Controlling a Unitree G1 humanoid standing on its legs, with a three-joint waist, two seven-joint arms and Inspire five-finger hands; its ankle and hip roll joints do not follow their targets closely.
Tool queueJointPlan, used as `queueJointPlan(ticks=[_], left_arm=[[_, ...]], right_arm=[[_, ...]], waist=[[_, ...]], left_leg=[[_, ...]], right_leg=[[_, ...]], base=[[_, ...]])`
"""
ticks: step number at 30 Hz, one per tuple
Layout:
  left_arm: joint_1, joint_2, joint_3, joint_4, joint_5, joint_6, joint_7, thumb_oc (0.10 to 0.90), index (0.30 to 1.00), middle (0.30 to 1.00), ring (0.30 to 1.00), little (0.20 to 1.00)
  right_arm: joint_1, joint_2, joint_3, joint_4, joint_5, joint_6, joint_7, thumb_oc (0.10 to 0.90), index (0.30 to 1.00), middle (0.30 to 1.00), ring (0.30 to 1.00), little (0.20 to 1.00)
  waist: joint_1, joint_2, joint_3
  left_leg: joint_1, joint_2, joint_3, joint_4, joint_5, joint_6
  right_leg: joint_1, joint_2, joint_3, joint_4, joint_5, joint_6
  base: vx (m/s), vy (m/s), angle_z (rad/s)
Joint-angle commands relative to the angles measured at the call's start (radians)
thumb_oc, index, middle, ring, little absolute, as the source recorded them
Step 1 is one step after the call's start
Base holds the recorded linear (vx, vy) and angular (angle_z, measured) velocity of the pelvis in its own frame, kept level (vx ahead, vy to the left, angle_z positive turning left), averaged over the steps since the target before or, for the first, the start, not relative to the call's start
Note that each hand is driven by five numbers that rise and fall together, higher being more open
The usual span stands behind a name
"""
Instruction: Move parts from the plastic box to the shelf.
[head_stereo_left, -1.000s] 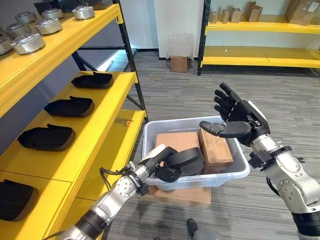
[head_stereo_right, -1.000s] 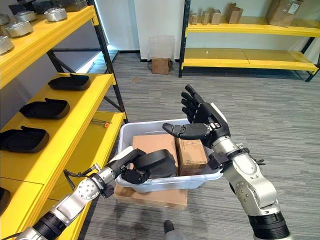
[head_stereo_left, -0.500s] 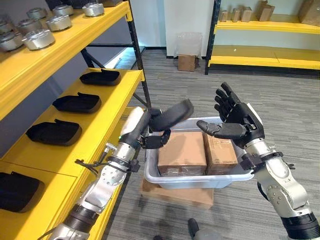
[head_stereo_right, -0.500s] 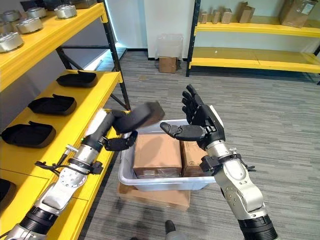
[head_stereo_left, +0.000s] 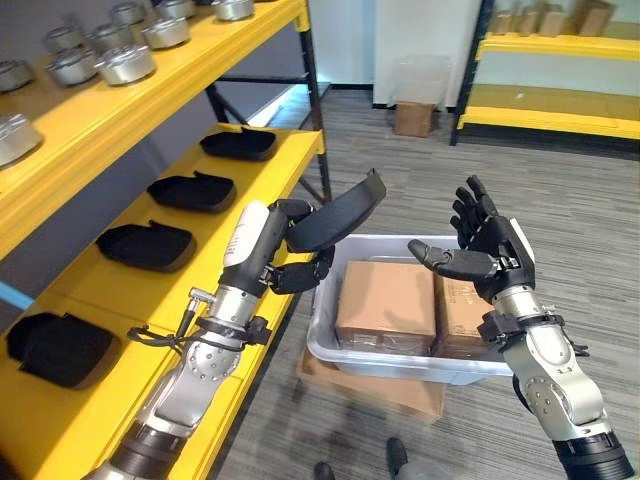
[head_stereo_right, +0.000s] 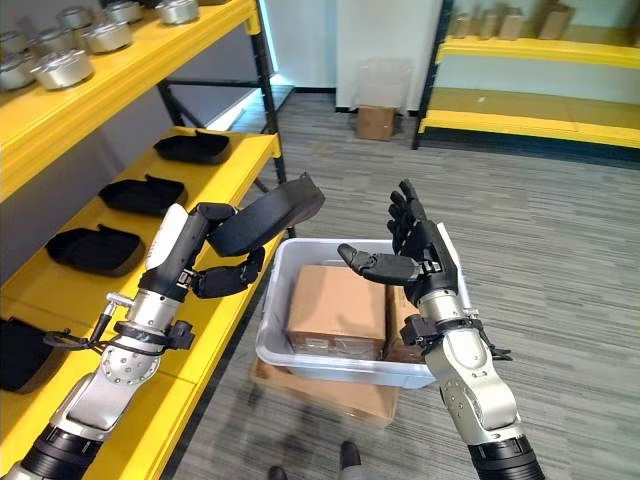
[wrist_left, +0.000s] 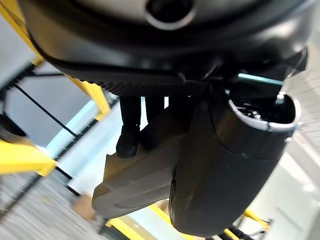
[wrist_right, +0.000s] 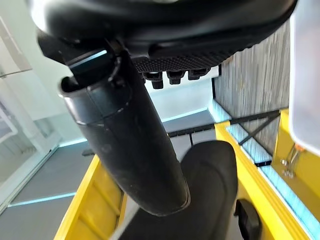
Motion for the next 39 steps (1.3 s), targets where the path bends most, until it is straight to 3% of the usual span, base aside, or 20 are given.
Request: queueJointPlan(ticks=[1,4,8,12,14,17,19,22,25,26,27,28,29,32,33,34,36,37,38,39], left_arm=[[-0.085,0.032,0.118,-0.138,0.023,-0.156,0.116,0.4,0.3,0.3,0.3,0.3],[-0.082,0.033,0.116,-0.134,0.046,-0.181,0.143,0.4,0.3,0.3,0.3,0.3],[-0.072,0.037,0.133,-0.136,0.05,-0.209,0.146,0.4,0.3,0.3,0.3,0.3],[-0.072,0.04,0.132,-0.145,0.103,-0.212,0.169,0.4,0.3,0.3,0.3,0.3],[-0.068,0.064,0.139,-0.164,0.21,-0.231,0.232,0.4,0.3,0.3,0.3,0.3],[-0.071,0.085,0.141,-0.172,0.238,-0.242,0.245,0.4,0.3,0.3,0.3,0.3],[-0.078,0.111,0.139,-0.184,0.272,-0.26,0.258,0.4,0.3,0.3,0.3,0.3],[-0.116,0.137,0.122,-0.198,0.28,-0.266,0.246,0.4,0.3,0.3,0.3,0.3],[-0.168,0.143,0.079,-0.206,0.288,-0.247,0.224,0.4,0.3,0.3,0.3,0.3],[-0.209,0.147,0.04,-0.205,0.301,-0.228,0.227,0.4,0.3,0.3,0.3,0.3],[-0.218,0.147,0.031,-0.203,0.304,-0.221,0.23,0.4,0.3,0.3,0.3,0.3],[-0.235,0.144,0.016,-0.198,0.314,-0.216,0.236,0.4,0.3,0.3,0.3,0.3],[-0.261,0.137,-0.002,-0.194,0.336,-0.2,0.244,0.4,0.3,0.3,0.3,0.3],[-0.285,0.137,-0.015,-0.198,0.345,-0.165,0.249,0.4,0.3,0.3,0.3,0.3],[-0.286,0.137,-0.016,-0.198,0.345,-0.162,0.249,0.4,0.3,0.3,0.3,0.3],[-0.3,0.143,-0.021,-0.195,0.337,-0.148,0.252,0.4,0.3,0.3,0.3,0.3],[-0.32,0.15,-0.036,-0.194,0.335,-0.138,0.261,0.4,0.3,0.3,0.3,0.3],[-0.333,0.153,-0.044,-0.192,0.327,-0.138,0.262,0.4,0.3,0.3,0.3,0.3],[-0.351,0.158,-0.066,-0.173,0.33,-0.149,0.291,0.4,0.3,0.3,0.3,0.3],[-0.355,0.158,-0.07,-0.169,0.333,-0.146,0.297,0.4,0.3,0.3,0.3,0.3]], right_arm=[[-0.081,0.009,-0.041,-0.058,-0.104,-0.172,-0.019,0.9,1.0,1.0,1.0,1.0],[-0.086,-0.008,-0.042,-0.048,-0.143,-0.199,-0.026,0.9,1.0,1.0,1.0,1.0],[-0.095,-0.015,-0.041,-0.025,-0.169,-0.225,-0.045,0.9,1.0,1.0,1.0,1.0],[-0.084,-0.009,-0.041,-0.008,-0.163,-0.234,-0.069,0.9,1.0,1.0,1.0,1.0],[-0.074,0.013,-0.033,0.004,-0.191,-0.226,-0.083,0.9,1.0,1.0,1.0,1.0],[-0.063,0.027,-0.033,0.01,-0.199,-0.217,-0.101,0.9,1.0,1.0,1.0,1.0],[-0.055,0.042,-0.037,0.011,-0.222,-0.214,-0.122,0.9,1.0,1.0,1.0,1.0],[-0.047,0.058,-0.042,-0.001,-0.287,-0.213,-0.164,0.9,1.0,1.0,1.0,1.0],[-0.04,0.066,-0.041,-0.026,-0.278,-0.183,-0.19,0.9,1.0,1.0,1.0,1.0],[-0.027,0.071,-0.04,-0.038,-0.28,-0.179,-0.196,0.9,1.0,1.0,1.0,1.0],[-0.022,0.072,-0.04,-0.04,-0.277,-0.181,-0.192,0.9,1.0,1.0,1.0,1.0],[-0.008,0.071,-0.043,-0.046,-0.273,-0.187,-0.18,0.9,1.0,1.0,1.0,1.0],[0.02,0.065,-0.051,-0.063,-0.26,-0.189,-0.14,0.9,1.0,1.0,1.0,1.0],[0.045,0.05,-0.057,-0.081,-0.241,-0.195,-0.096,0.9,1.0,1.0,1.0,1.0],[0.046,0.049,-0.058,-0.083,-0.24,-0.196,-0.093,0.9,1.0,1.0,1.0,1.0],[0.068,0.029,-0.06,-0.103,-0.222,-0.196,-0.072,0.9,1.0,1.0,1.0,1.0],[0.099,0.008,-0.063,-0.131,-0.222,-0.194,-0.069,0.9,1.0,1.0,1.0,1.0],[0.113,-0.001,-0.069,-0.139,-0.241,-0.208,-0.074,0.9,1.0,1.0,1.0,1.0],[0.137,-0.022,-0.076,-0.146,-0.265,-0.25,-0.083,0.9,1.0,1.0,1.0,1.0],[0.14,-0.024,-0.078,-0.145,-0.265,-0.257,-0.079,0.9,1.0,1.0,1.0,1.0]], waist=[[-0.004,-0.047,-0.041],[-0.013,-0.045,-0.039],[-0.016,-0.042,-0.042],[-0.01,-0.036,-0.061],[-0.006,-0.032,-0.073],[-0.004,-0.036,-0.078],[0.013,-0.039,-0.082],[0.033,-0.047,-0.081],[0.025,-0.052,-0.078],[-0.002,-0.06,-0.066],[-0.008,-0.061,-0.065],[-0.024,-0.061,-0.062],[-0.048,-0.063,-0.062],[-0.061,-0.067,-0.065],[-0.062,-0.068,-0.065],[-0.074,-0.072,-0.067],[-0.099,-0.078,-0.066],[-0.109,-0.081,-0.067],[-0.127,-0.081,-0.06],[-0.13,-0.08,-0.059]], left_leg=[[-0.041,0.148,0.121,0.07,-0.066,-0.082],[-0.038,0.151,0.187,0.176,-0.104,-0.077],[0.006,0.176,0.239,0.281,-0.081,-0.09],[0.05,0.18,0.224,0.284,-0.072,-0.101],[0.097,0.143,0.249,0.151,-0.124,-0.073],[0.125,0.115,0.268,0.062,-0.157,-0.054],[0.132,0.092,0.261,-0.003,-0.165,-0.045],[0.103,0.068,0.226,-0.007,-0.175,-0.035],[0.085,0.04,0.173,-0.007,-0.186,-0.014],[0.07,0.014,0.142,-0.007,-0.181,0.015],[0.069,0.01,0.133,-0.007,-0.183,0.021],[0.064,0.003,0.11,-0.007,-0.182,0.031],[0.051,-0.01,0.079,-0.007,-0.179,0.045],[0.034,-0.023,0.053,-0.007,-0.172,0.059],[0.031,-0.023,0.052,-0.007,-0.167,0.059],[0.017,-0.036,0.016,-0.007,-0.16,0.067],[0.004,-0.063,-0.037,-0.007,-0.156,0.071],[-0.002,-0.076,-0.062,-0.007,-0.153,0.071],[-0.012,-0.089,-0.102,-0.007,-0.13,0.07],[-0.014,-0.09,-0.108,-0.007,-0.128,0.07]], right_leg=[[0.03,-0.053,-0.113,0.041,-0.16,0.016],[0.023,-0.077,-0.16,0.057,-0.168,0.02],[0.027,-0.076,-0.207,0.048,-0.15,0.012],[0.028,-0.079,-0.227,0.031,-0.133,0.016],[0.02,-0.119,-0.256,0.018,-0.094,0.065],[0.013,-0.163,-0.279,0.006,-0.042,0.116],[-0.005,-0.22,-0.307,0.003,0.02,0.164],[-0.018,-0.262,-0.331,0.005,0.066,0.191],[-0.036,-0.265,-0.268,0.016,0.079,0.19],[-0.082,-0.259,-0.176,0.089,0.092,0.173],[-0.091,-0.253,-0.149,0.108,0.085,0.172],[-0.103,-0.224,-0.081,0.149,0.061,0.166],[-0.105,-0.157,-0.002,0.199,0.004,0.153],[-0.101,-0.081,0.028,0.253,-0.068,0.134],[-0.105,-0.078,0.029,0.257,-0.069,0.131],[-0.111,-0.002,0.078,0.293,-0.119,0.109],[-0.102,0.079,0.162,0.269,-0.16,0.073],[-0.097,0.099,0.2,0.239,-0.161,0.064],[-0.112,0.129,0.256,0.228,-0.121,0.059],[-0.115,0.131,0.258,0.228,-0.116,0.059]], base=[[-0.2,0.076,0.51],[-0.17,0.115,1.33],[-0.12,0.17,0.78],[-0.11,0.348,0.61],[-0.16,0.635,0.84],[-0.1,0.403,0.44],[-0.12,0.44,0.3],[-0.11,0.369,0.24],[-0.09,0.308,0.53],[-0.09,0.217,0.76],[-0.09,0.255,1.27],[-0.01,0.231,1.3],[-0.02,0.217,1.18],[0.0,0.138,0.75],[0.03,0.104,0.64],[0.02,0.085,0.53],[0.04,0.081,0.71],[0.0,0.025,1.17],[-0.01,0.001,1.07],[-0.01,-0.011,0.82]])
